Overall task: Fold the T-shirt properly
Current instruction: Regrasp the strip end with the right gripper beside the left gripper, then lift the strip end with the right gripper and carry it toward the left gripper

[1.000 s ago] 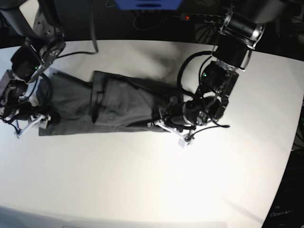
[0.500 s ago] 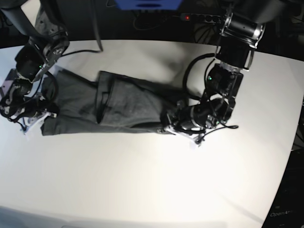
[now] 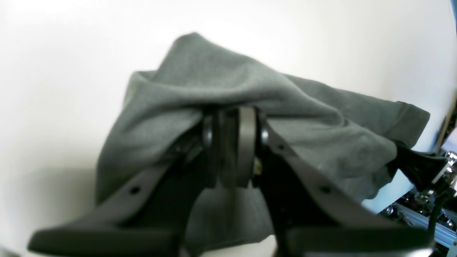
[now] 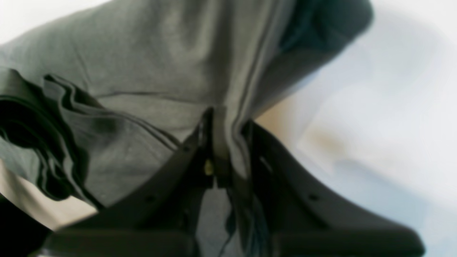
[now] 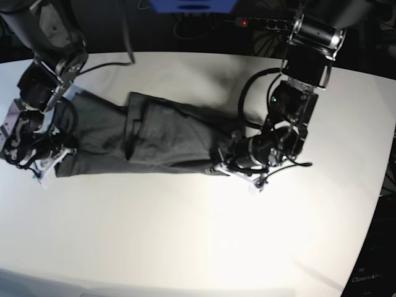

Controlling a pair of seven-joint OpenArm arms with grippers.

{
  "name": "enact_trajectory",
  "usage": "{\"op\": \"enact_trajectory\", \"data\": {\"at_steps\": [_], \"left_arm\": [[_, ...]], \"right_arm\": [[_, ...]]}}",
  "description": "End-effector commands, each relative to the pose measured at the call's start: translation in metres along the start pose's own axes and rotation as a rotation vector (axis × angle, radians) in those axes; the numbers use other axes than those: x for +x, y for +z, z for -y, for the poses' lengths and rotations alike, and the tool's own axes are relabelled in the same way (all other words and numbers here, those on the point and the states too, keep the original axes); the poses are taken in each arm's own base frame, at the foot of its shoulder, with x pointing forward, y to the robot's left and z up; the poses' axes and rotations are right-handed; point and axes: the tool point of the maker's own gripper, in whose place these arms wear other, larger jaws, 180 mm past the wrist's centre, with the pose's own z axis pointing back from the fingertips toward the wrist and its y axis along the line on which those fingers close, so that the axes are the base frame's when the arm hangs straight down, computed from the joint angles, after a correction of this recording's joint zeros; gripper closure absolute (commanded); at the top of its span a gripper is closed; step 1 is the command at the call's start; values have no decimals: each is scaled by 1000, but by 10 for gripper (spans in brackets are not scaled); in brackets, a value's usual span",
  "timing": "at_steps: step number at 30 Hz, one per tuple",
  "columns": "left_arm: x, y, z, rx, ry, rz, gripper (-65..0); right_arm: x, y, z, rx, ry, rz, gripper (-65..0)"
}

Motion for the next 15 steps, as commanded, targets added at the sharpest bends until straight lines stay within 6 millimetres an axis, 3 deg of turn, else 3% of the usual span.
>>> {"op": "enact_trajectory", "data": {"at_steps": [1, 6, 12, 15], "left_arm": [[16, 5, 14, -35, -20, 38, -84], [16, 8, 26, -97, 26, 24, -84], [32, 32, 44, -172, 0, 70, -84], [29, 35, 41, -176, 9, 64, -84]], "right_arm": [[15, 10, 1, -14, 28, 14, -7], [28, 8, -12, -24, 113, -6, -7], [37, 10, -17, -26, 134, 3, -7], [49, 25, -15, -69, 164, 54, -7]]}}
